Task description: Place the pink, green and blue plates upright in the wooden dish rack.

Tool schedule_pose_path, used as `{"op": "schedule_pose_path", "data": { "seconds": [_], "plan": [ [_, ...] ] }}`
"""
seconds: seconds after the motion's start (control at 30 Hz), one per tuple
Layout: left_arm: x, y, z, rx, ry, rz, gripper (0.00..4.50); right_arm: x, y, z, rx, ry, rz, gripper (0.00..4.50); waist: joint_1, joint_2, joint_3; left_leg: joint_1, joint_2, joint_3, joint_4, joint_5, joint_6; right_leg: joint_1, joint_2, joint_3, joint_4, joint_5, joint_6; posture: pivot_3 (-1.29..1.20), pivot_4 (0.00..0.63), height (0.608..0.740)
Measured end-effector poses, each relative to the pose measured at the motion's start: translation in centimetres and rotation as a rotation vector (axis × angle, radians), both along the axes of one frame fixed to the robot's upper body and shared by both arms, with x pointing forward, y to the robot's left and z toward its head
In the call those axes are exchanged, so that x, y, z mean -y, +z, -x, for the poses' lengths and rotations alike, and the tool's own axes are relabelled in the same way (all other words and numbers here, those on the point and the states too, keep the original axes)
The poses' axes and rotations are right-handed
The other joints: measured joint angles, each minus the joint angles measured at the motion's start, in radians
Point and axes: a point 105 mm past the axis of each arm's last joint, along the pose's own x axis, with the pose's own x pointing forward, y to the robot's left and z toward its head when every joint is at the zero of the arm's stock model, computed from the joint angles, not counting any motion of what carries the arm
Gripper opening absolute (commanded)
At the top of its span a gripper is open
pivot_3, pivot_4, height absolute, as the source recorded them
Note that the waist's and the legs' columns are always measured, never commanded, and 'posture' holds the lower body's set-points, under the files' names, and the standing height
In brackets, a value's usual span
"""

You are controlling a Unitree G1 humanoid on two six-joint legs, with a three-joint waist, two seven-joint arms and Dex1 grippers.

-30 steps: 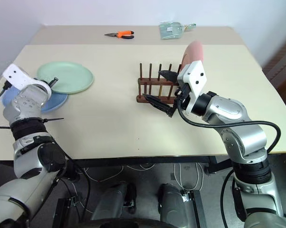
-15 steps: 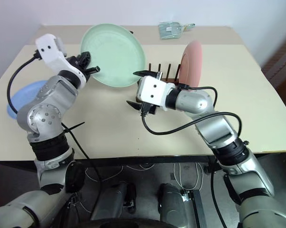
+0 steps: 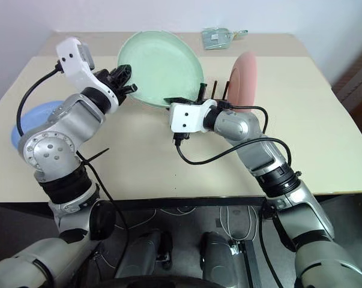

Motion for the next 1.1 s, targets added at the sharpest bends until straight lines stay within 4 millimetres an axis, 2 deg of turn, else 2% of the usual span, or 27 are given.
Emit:
{"op": "schedule_pose_path", "data": {
  "seconds": [0.07, 0.1, 0.13, 0.2, 0.27, 0.33, 0.37, 0.43, 0.5, 0.57, 0.67, 0.8, 1.03, 1.07, 1.1],
  "plan": [
    [-0.4, 0.8, -0.3, 0.024, 0.007, 0.099, 2.52, -0.1, 0.1, 0.1, 0.008, 0.000, -0.004, 0.00, 0.002, 0.000, 0.000, 0.000, 0.000, 0.000, 0.000, 0.000, 0.000, 0.000, 0.000, 0.000, 0.000, 0.000, 0.000, 0.00, 0.150, 0.740],
    [-1.1, 1.7, -0.4, 0.057, 0.032, 0.141, 3.09, 0.2, 0.1, -0.1, 0.005, -0.013, -0.008, 0.00, 0.003, 0.000, 0.000, 0.000, 0.000, 0.000, 0.000, 0.000, 0.000, 0.000, 0.000, 0.000, 0.000, 0.000, 0.000, 0.00, 0.150, 0.740],
    [-2.0, 2.7, -0.5, 0.093, 0.075, 0.160, 3.47, 0.5, 0.1, -0.2, -0.002, -0.029, -0.019, 0.00, 0.003, 0.000, 0.000, 0.000, 0.000, 0.000, 0.000, 0.000, 0.000, 0.000, 0.000, 0.000, 0.000, 0.000, 0.000, 0.00, 0.150, 0.740],
    [-5.9, 4.2, -0.7, 0.167, 0.254, 0.111, 3.47, 1.6, 0.6, -0.4, -0.040, -0.075, -0.097, 0.00, -0.001, 0.000, 0.000, 0.001, 0.000, 0.001, -0.001, 0.000, 0.000, 0.000, 0.001, 0.000, 0.000, 0.000, 0.000, 0.00, 0.150, 0.740],
    [-10.8, 4.6, -0.6, 0.203, 0.464, 0.019, 3.47, 3.1, 2.0, -0.5, -0.115, -0.118, -0.261, 0.00, -0.011, 0.000, 0.000, 0.002, 0.000, 0.001, -0.004, 0.001, -0.001, 0.000, 0.002, 0.001, 0.000, 0.000, 0.000, 0.00, 0.150, 0.740],
    [-13.6, 3.5, -0.5, 0.201, 0.577, -0.129, 3.47, 4.4, 4.2, -0.3, -0.231, -0.132, -0.533, 0.00, -0.017, 0.001, 0.000, 0.003, 0.001, 0.001, -0.004, 0.001, -0.002, 0.001, 0.003, 0.001, 0.001, 0.000, -0.001, 0.00, 0.150, 0.740],
    [-14.0, 2.2, -0.9, 0.173, 0.583, -0.211, 3.47, 5.3, 5.5, -0.1, -0.296, -0.131, -0.690, 0.00, -0.017, 0.001, 0.000, 0.003, 0.001, 0.001, -0.004, 0.001, -0.002, 0.001, 0.003, 0.001, 0.002, 0.000, -0.001, 0.00, 0.150, 0.740],
    [-13.5, -1.1, -1.7, 0.105, 0.531, -0.354, 3.47, 6.2, 7.3, 0.6, -0.435, -0.091, -0.928, 0.00, -0.012, 0.001, 0.000, 0.003, 0.000, 0.000, -0.004, 0.001, -0.002, 0.002, 0.002, 0.001, 0.001, 0.000, -0.001, 0.00, 0.150, 0.740],
    [-12.1, -4.5, -2.4, 0.032, 0.439, -0.423, 3.47, 6.6, 7.9, 1.2, -0.533, -0.063, -1.043, 0.00, -0.007, 0.001, 0.000, 0.003, 0.000, 0.000, -0.004, -0.001, -0.005, 0.000, 0.001, 0.001, 0.001, 0.000, -0.001, 0.00, 0.150, 0.740],
    [-10.2, -7.0, -2.5, -0.006, 0.330, -0.464, 3.47, 6.6, 7.4, 1.3, -0.642, -0.067, -1.117, 0.00, -0.006, 0.001, 0.000, 0.002, 0.000, 0.000, -0.005, -0.001, -0.005, -0.002, -0.001, 0.001, 0.000, 0.000, -0.001, 0.00, 0.150, 0.740],
    [-7.7, -9.1, -2.1, -0.008, 0.195, -0.508, 3.47, 6.9, 6.3, 0.9, -0.767, -0.115, -1.201, 0.00, -0.013, 0.001, 0.000, 0.002, 0.000, 0.002, -0.006, -0.001, -0.005, -0.003, -0.002, 0.002, 0.001, 0.000, -0.001, 0.00, 0.150, 0.740],
    [-5.9, -10.1, -1.5, 0.003, 0.101, -0.535, 3.47, 7.5, 5.7, 0.4, -0.820, -0.178, -1.255, 0.00, -0.021, 0.001, 0.000, 0.002, 0.000, 0.003, -0.007, 0.000, -0.003, -0.005, -0.001, 0.003, 0.002, 0.000, -0.001, 0.00, 0.150, 0.740],
    [-5.5, -9.9, -1.2, 0.026, 0.085, -0.522, 3.47, 7.7, 4.7, -0.9, -0.885, -0.231, -1.270, 0.00, -0.021, 0.002, -0.001, 0.002, 0.000, 0.005, -0.008, 0.001, -0.002, -0.005, -0.001, 0.005, 0.002, 0.000, -0.001, 0.00, 0.150, 0.740],
    [-5.5, -10.0, -1.2, 0.023, 0.086, -0.521, 3.50, 7.7, 4.6, -1.2, -0.889, -0.245, -1.264, 0.39, -0.022, 0.002, -0.001, 0.002, 0.000, 0.005, -0.008, 0.001, -0.002, -0.005, -0.001, 0.005, 0.002, 0.000, -0.001, 0.00, 0.150, 0.740],
    [-5.5, -10.0, -1.2, 0.021, 0.085, -0.517, 3.75, 7.7, 4.4, -1.5, -0.890, -0.259, -1.252, 0.84, -0.021, 0.002, -0.001, 0.002, 0.000, 0.005, -0.008, 0.001, -0.002, -0.005, -0.001, 0.005, 0.002, 0.000, -0.001, 0.00, 0.150, 0.740]
  ]
}}
